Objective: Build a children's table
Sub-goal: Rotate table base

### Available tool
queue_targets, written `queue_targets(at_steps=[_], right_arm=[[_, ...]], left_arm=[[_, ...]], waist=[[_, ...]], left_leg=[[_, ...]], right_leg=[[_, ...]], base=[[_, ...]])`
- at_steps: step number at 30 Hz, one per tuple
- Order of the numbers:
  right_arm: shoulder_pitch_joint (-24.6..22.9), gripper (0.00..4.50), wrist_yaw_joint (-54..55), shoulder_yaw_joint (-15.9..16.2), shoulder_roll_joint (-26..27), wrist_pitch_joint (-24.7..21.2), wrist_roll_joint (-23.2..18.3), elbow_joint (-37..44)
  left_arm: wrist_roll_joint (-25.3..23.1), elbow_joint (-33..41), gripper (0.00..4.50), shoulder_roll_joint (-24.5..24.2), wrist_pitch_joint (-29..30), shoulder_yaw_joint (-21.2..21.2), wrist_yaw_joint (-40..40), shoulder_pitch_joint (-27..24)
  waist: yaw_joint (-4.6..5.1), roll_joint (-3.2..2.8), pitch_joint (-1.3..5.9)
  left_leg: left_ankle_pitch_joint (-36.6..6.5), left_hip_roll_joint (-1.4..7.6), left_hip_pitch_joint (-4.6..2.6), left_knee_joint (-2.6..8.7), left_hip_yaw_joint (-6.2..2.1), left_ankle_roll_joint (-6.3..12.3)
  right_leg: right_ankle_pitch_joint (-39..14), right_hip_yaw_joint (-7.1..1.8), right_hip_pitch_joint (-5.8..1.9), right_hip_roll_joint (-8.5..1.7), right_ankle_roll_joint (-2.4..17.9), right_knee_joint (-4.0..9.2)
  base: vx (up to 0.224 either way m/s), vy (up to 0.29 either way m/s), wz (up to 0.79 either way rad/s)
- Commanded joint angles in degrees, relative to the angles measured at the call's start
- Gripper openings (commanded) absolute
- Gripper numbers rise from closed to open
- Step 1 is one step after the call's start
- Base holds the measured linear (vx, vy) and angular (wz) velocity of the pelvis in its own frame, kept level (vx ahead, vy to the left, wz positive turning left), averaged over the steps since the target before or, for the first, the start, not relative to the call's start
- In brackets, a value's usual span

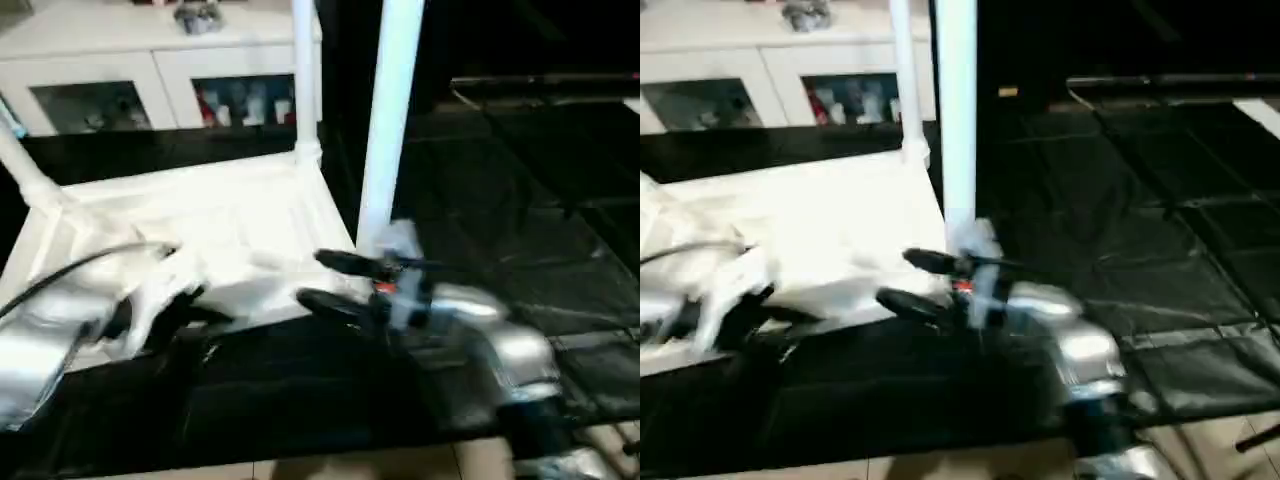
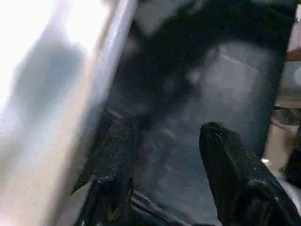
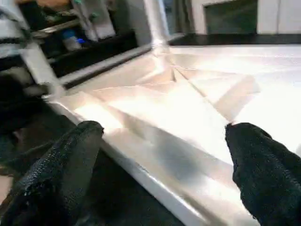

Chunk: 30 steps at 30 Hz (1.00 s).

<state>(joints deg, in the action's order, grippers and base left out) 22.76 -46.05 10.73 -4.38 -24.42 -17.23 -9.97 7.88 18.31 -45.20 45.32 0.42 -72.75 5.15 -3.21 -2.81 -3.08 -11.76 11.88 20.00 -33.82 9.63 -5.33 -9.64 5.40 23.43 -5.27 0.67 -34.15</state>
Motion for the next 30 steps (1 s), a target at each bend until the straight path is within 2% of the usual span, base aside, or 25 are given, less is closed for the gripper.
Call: queue_targets(at_steps=[1, 3, 5, 8, 9, 10, 13, 16, 19, 20, 21, 22, 23, 24, 25, 27, 30], right_arm=[[1.2, 4.5, 4.1, 1.3, 1.7, 1.5, 2.6, -2.1], [2.6, 4.5, 9.0, 2.8, 4.8, 3.1, 5.6, -5.4], [3.1, 4.5, 10.2, 3.0, 5.6, 3.4, 6.4, -6.6], [4.8, 4.5, 15.3, 2.6, 7.0, 5.2, 8.9, -10.8], [7.1, 4.5, 22.1, 0.6, 7.9, 7.0, 10.9, -16.0], [7.2, 4.5, 22.3, 0.5, 7.9, 7.0, 11.0, -16.1], [8.9, 4.5, 28.2, -3.0, 7.4, 9.2, 11.7, -20.5], [9.3, 4.5, 30.8, -6.0, 6.7, 10.3, 10.7, -22.5], [9.8, 4.5, 32.7, -8.4, 5.0, 11.3, 10.0, -24.2], [9.8, 4.5, 32.7, -8.4, 5.0, 11.3, 10.0, -24.2], [11.1, 4.5, 34.3, -10.5, 3.2, 13.3, 9.6, -27.2], [11.8, 4.5, 35.1, -11.5, 2.1, 14.4, 9.5, -29.0], [12.3, 4.5, 35.6, -12.1, 1.3, 15.0, 9.5, -30.2], [12.4, 4.5, 35.7, -12.3, 1.1, 15.2, 9.5, -30.5], [13.1, 4.5, 35.9, -13.2, -0.2, 16.0, 9.4, -32.0], [14.0, 4.5, 35.5, -14.3, -2.1, 16.9, 9.1, -33.3], [15.8, 4.5, 33.4, -17.1, -6.2, 18.4, 8.1, -35.9]], left_arm=[[0.5, 2.9, 2.66, -0.6, 2.6, 1.6, 1.5, -1.5], [-0.4, 3.6, 2.79, 0.2, 3.8, 1.6, 4.8, -3.8], [-1.0, 3.5, 3.01, 0.6, 4.0, 1.5, 6.5, -4.1], [-2.7, 2.4, 3.24, 2.2, 4.8, 1.3, 11.3, -3.6], [-5.0, 0.0, 3.24, 3.4, 4.3, 0.5, 15.7, -2.6], [-5.1, -0.1, 3.46, 3.5, 4.2, 0.4, 15.7, -2.6], [-7.5, -3.7, 3.62, 4.0, 2.9, -1.0, 19.4, -1.3], [-7.0, -4.8, 3.79, 4.6, 2.8, -2.0, 19.9, -1.0], [-7.1, -6.2, 4.06, 6.4, 1.7, -3.1, 21.3, 0.2], [-7.1, -6.2, 4.12, 6.4, 1.7, -3.1, 21.3, 0.2], [-7.4, -7.5, 4.16, 8.4, 0.6, -3.8, 23.2, 1.6], [-7.6, -8.4, 4.22, 9.2, -0.1, -4.2, 24.2, 2.4], [-7.7, -8.9, 4.31, 9.7, -0.4, -4.5, 24.8, 2.9], [-7.8, -9.1, 4.42, 9.8, -0.5, -4.6, 25.0, 3.0], [-7.9, -9.7, 4.42, 10.4, -1.0, -5.1, 25.8, 3.8], [-7.9, -10.5, 4.42, 11.8, -1.6, -5.4, 27.1, 4.8], [-8.0, -12.6, 4.42, 15.4, -4.2, -5.9, 30.3, 6.6]], waist=[[0.24, -0.7, 2.94], [0.4, -0.89, 2.86], [0.51, -1.04, 2.95], [0.44, -1.22, 3.2], [0.56, -1.13, 3.21], [0.77, -1.22, 3.25], [0.62, -1.27, 3.5], [0.3, -1.45, 3.7], [0.08, -1.42, 3.81], [0.06, -1.4, 3.71], [0.03, -1.31, 3.72], [0.04, -1.48, 3.64], [0.0, -1.34, 3.63], [0.05, -1.17, 3.57], [0.12, -1.36, 3.6], [0.17, -1.06, 3.75], [0.02, -0.93, 3.95]], left_leg=[[-15.1, 0.95, -0.38, 4.93, -0.18, -0.39], [-16.3, 0.87, -0.16, 5.11, -0.32, -0.9], [-17.2, 0.85, -0.44, 5.06, -0.39, -1.16], [-15.0, 0.87, -0.34, 4.95, -0.35, -1.23], [-14.3, 0.74, -0.22, 4.94, -0.37, -1.48], [-14.3, 0.54, -0.24, 4.8, -0.23, -1.82], [-13.7, 0.52, -0.36, 4.61, -0.22, -1.5], [-12.6, 0.52, -0.69, 4.36, 0.0, -1.17], [-11.8, 0.47, -0.46, 4.33, -0.08, -1.06], [-12.4, 0.41, -0.52, 4.3, 0.01, -1.08], [-13.0, 0.42, -0.46, 4.26, 0.03, -1.11], [-13.9, 0.39, -0.48, 4.29, 0.01, -1.13], [-15.4, 0.38, -0.71, 4.19, 0.05, -1.3], [-15.5, 0.3, -0.47, 4.16, 0.05, -1.12], [-15.4, 0.26, -0.19, 4.16, -0.1, -0.92], [-14.6, 0.21, -0.43, 3.87, 0.07, -0.44], [-12.1, 0.21, 0.05, 3.59, 0.11, 0.55]], right_leg=[[-21.7, -2.84, -2.32, -2.52, 10.4, 4.18], [-21.2, -2.76, -2.41, -2.4, 10.2, 4.06], [-21.0, -2.82, -2.3, -2.4, 10.0, 4.19], [-15.8, -2.91, -2.49, -2.2, 10.7, 3.61], [-14.7, -2.85, -2.7, -2.11, 11.2, 3.46], [-14.8, -2.88, -2.56, -2.13, 11.4, 3.46], [-13.6, -2.86, -2.72, -2.2, 11.2, 3.45], [-10.5, -2.9, -2.51, -2.04, 11.9, 3.2], [-8.3, -2.76, -2.84, -1.92, 12.5, 2.8], [-8.7, -2.78, -2.79, -1.92, 12.5, 2.95], [-9.3, -2.8, -2.9, -2.05, 12.6, 2.99], [-10.4, -2.77, -2.88, -2.11, 12.5, 3.11], [-12.4, -2.73, -2.77, -2.14, 12.3, 3.41], [-13.2, -2.75, -2.96, -2.19, 12.0, 3.39], [-14.4, -2.65, -3.23, -2.31, 11.4, 3.44], [-14.3, -2.61, -3.04, -2.18, 11.3, 3.62], [-12.3, -2.52, -3.37, -2.18, 12.0, 3.29]], base=[[0.0, 0.0, 0.0], [0.0, 0.0, 0.0], [0.0, 0.0, 0.0], [0.0, 0.0, 0.0], [0.0, 0.0, 0.0], [0.0, 0.0, 0.0], [0.0, 0.0, 0.0], [0.0, 0.0, 0.0], [0.0, 0.0, 0.0], [0.0, 0.0, 0.0], [0.0, 0.0, 0.0], [0.0, 0.0, 0.0], [0.0, 0.0, 0.0], [0.0, 0.0, 0.0], [0.0, 0.0, 0.0], [0.0, 0.0, 0.0], [0.0, 0.0, 0.0]])
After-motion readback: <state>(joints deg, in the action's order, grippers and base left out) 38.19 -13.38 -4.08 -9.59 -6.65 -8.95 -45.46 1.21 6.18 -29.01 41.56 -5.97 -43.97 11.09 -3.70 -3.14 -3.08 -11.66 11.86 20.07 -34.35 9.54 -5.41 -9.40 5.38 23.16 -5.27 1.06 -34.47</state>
